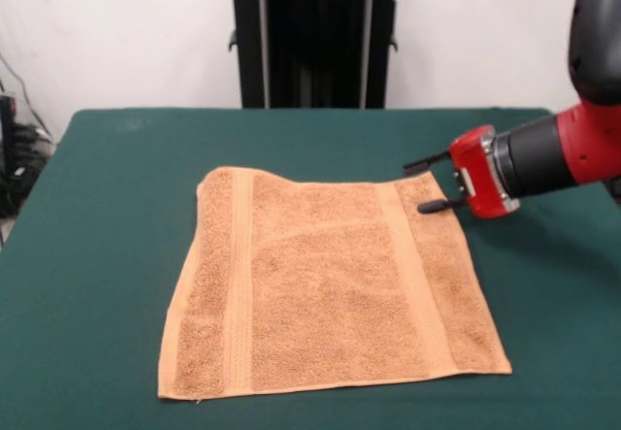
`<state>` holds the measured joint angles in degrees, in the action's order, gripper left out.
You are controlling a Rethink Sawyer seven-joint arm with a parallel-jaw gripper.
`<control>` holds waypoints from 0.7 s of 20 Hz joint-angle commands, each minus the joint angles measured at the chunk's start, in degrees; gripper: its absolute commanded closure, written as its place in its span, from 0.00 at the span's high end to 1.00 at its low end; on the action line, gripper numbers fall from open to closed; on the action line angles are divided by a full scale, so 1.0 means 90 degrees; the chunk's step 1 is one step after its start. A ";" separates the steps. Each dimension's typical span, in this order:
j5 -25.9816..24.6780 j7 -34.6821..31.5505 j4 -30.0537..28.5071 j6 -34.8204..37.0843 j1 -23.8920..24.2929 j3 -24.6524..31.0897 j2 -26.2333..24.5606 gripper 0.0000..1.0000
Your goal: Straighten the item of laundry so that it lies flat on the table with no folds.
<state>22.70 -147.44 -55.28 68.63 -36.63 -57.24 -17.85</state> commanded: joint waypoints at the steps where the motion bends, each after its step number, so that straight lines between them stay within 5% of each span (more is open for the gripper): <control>1: 0.1006 -0.1135 -0.0007 -0.2018 -0.0072 0.2138 0.0095 1.00; 7: 0.1147 -0.0351 -0.1237 -0.3209 0.0232 0.3255 0.1129 1.00; 14: 0.0769 -0.0065 -0.1896 -0.3537 0.0616 0.3896 0.1867 1.00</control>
<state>22.70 -147.42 -71.40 52.14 -31.86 -42.03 -2.62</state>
